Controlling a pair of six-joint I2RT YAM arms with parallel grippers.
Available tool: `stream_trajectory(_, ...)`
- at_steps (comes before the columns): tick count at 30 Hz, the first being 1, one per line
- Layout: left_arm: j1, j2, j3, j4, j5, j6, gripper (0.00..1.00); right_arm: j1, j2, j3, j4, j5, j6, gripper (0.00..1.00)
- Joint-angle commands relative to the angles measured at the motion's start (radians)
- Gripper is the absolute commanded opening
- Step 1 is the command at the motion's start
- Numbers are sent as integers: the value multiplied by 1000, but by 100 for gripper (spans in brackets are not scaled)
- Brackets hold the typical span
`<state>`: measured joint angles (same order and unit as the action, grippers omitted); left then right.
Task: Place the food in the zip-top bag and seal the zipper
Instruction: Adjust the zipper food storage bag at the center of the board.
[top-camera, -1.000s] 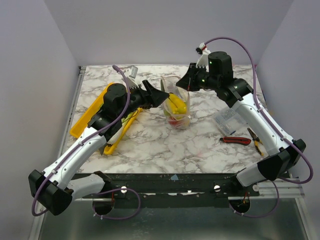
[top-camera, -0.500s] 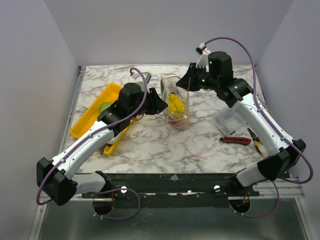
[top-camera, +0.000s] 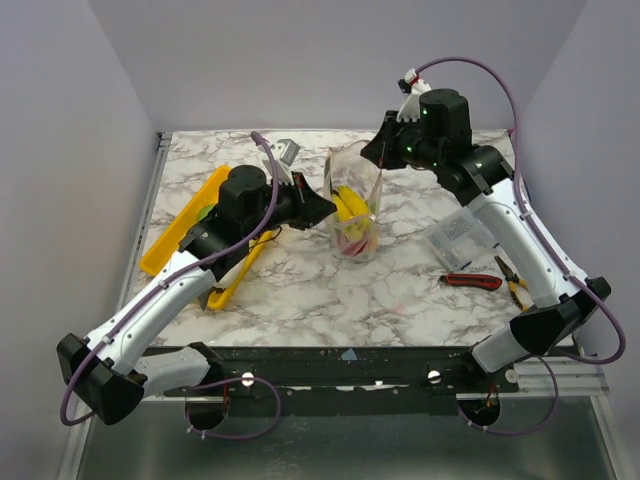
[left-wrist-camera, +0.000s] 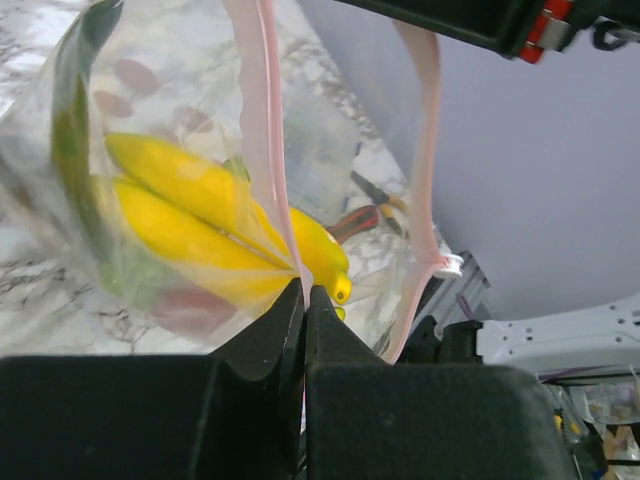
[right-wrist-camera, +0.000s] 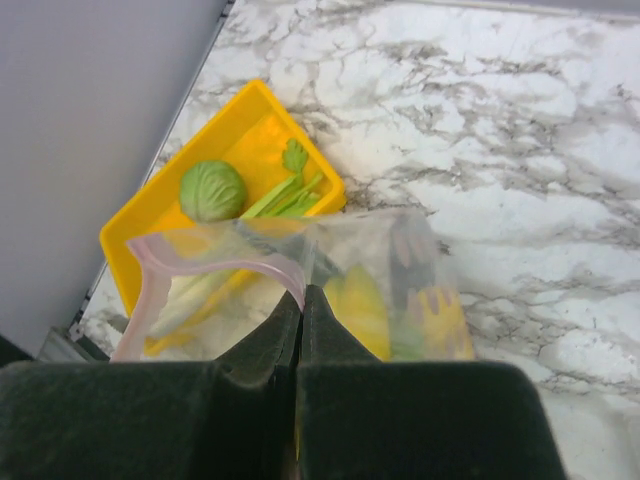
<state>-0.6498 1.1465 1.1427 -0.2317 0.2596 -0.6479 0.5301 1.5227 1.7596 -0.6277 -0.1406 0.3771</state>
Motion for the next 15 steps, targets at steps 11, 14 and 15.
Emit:
stream_trajectory(11, 0, -95, 34, 106, 90, -142, 0, -8, 61, 182, -203, 74, -40, 0)
stream_trajectory(14, 26, -64, 23, 34, 6, -181, 0, -8, 64, 80, -152, 150, -65, 0)
stream_trajectory(15, 44, -42, 25, 17, 20, -202, 0, -7, 70, 52, -136, 197, -79, 0)
